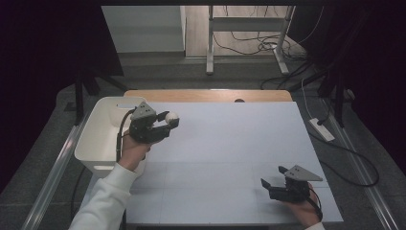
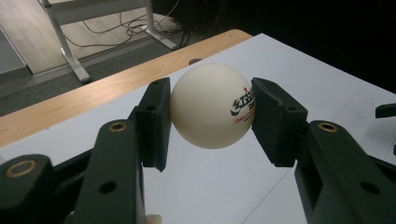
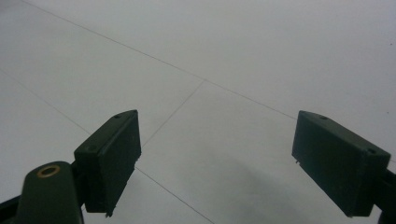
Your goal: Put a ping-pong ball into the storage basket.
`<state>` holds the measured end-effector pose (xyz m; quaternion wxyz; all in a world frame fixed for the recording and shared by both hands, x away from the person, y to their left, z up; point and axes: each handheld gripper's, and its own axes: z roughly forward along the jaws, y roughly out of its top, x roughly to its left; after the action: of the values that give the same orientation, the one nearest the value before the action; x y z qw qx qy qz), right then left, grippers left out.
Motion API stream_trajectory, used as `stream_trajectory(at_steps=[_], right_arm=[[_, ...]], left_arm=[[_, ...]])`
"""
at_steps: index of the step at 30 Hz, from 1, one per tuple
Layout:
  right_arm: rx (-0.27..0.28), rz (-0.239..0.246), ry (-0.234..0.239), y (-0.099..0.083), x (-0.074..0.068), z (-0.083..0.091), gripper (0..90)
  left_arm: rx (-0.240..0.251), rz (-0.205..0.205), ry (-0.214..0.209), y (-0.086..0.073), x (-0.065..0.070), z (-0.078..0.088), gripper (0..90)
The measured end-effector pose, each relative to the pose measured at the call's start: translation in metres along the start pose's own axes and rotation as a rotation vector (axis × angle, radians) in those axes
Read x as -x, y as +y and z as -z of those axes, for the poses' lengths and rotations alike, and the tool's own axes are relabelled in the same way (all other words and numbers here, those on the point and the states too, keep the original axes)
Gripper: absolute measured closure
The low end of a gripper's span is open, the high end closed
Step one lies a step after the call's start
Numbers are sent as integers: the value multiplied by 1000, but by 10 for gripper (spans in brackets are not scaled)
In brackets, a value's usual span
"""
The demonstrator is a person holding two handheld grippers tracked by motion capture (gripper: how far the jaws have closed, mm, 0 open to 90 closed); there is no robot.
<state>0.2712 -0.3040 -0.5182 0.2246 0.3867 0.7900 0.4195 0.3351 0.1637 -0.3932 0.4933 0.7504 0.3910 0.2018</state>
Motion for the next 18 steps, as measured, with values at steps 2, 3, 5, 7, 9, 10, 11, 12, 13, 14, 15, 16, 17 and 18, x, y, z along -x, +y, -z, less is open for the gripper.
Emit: stream_trajectory(at_steps=[2,3,5,7,9,10,11,12,13,14,15,16,17,18], right_arm=[[0,0,0,0,0,0,153],[0,0,0,0,0,0,153],[0,-1,0,0,0,0,153],[1,-1,0,0,0,0,153],[1,-1,1,0,0,0,153],[1,-1,1,0,0,0,153],[2,-1,1,0,0,0,153],[2,-1,1,0,0,0,153],[2,-1,1,0,0,0,153],[2,-1,1,0,0,0,153],[2,-2,1,0,0,0,153],[2,-1,1,0,0,0,153],[2,-1,1,0,0,0,153],[2,-1,0,0,0,0,153]], left_arm=[[3,-1,1,1,0,1,505],[4,-3,2,2,-1,2,505],[8,-3,6,3,-1,3,505],[14,-2,12,5,-1,6,505],[15,-4,12,6,-2,6,504],[16,-4,16,7,-3,8,504],[17,-2,18,7,-3,8,504],[18,-2,20,7,-4,9,505],[19,-1,22,7,-4,9,505],[19,-1,22,7,-4,9,505],[19,-1,23,7,-5,10,505],[19,1,27,7,-6,10,505],[21,3,31,7,-7,11,505],[22,8,34,7,-7,11,505]])
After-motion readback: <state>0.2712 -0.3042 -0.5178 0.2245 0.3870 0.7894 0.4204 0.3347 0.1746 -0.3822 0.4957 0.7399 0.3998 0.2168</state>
